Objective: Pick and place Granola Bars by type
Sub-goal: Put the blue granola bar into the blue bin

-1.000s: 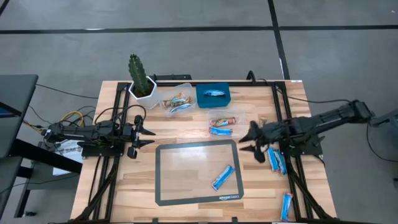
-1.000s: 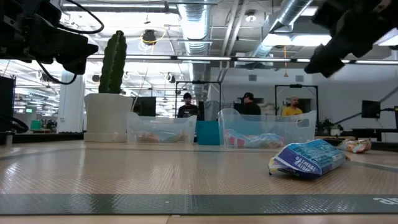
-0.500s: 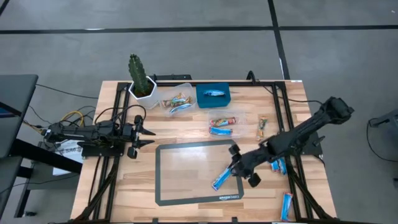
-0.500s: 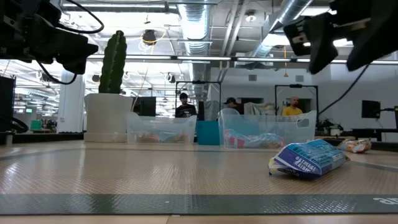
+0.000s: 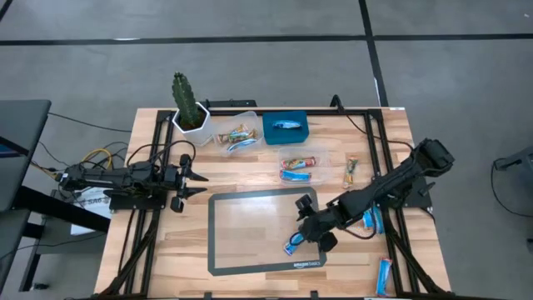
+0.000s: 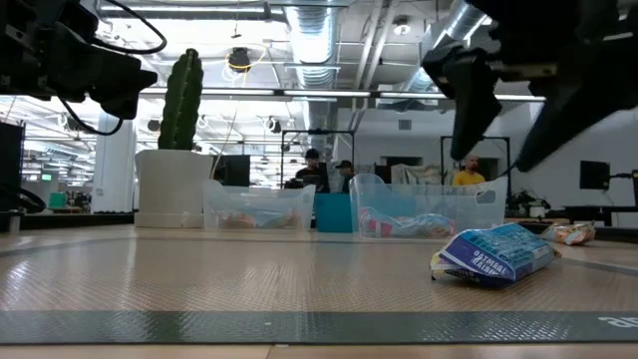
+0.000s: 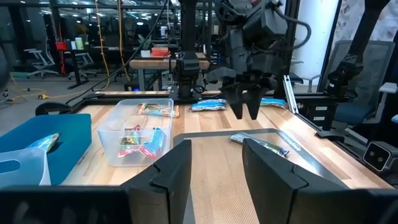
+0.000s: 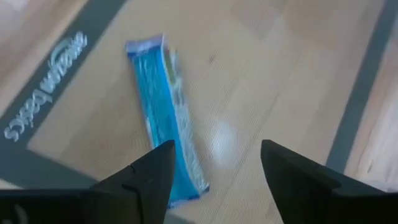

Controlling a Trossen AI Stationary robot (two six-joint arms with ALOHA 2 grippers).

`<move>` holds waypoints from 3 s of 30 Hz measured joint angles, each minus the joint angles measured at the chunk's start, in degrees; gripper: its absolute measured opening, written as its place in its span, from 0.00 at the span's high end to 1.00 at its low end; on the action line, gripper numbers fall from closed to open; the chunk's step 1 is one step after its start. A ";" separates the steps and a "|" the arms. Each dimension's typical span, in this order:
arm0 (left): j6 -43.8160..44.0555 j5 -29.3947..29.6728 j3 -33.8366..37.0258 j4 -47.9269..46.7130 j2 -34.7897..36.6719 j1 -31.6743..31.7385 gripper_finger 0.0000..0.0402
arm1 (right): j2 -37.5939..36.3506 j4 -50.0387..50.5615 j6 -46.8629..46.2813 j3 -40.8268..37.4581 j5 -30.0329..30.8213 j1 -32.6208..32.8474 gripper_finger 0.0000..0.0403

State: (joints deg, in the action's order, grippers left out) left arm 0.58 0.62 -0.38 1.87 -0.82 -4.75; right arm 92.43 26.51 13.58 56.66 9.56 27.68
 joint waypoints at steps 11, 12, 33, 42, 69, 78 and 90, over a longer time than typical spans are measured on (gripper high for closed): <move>-0.54 0.00 0.00 0.01 0.00 0.00 0.66 | 7.28 2.18 -0.06 2.36 -0.47 0.21 0.41; -0.55 0.02 0.01 0.02 0.00 -0.01 0.66 | 7.85 2.20 -0.05 2.39 -0.49 0.37 0.41; -0.12 0.02 0.00 0.00 0.00 0.00 0.66 | 10.18 3.02 -0.62 1.98 -1.57 1.56 0.57; -0.13 0.02 0.02 -0.01 0.00 -0.02 0.66 | 12.76 1.28 -0.04 2.34 -1.50 1.49 0.75; -0.35 0.02 0.02 -0.01 0.00 0.00 0.66 | 9.65 -0.74 -1.15 2.21 -0.20 1.44 0.79; -0.32 0.02 0.01 0.00 0.00 0.00 0.66 | 8.71 -1.64 -1.18 2.30 0.27 1.41 0.86; -0.11 0.02 0.02 -0.01 0.02 0.00 0.66 | 0.02 -11.38 1.38 2.28 6.39 -3.84 0.86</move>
State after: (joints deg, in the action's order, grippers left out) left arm 0.47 0.64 -0.36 1.87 -0.80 -4.75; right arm 92.45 15.12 14.96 58.94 15.95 23.84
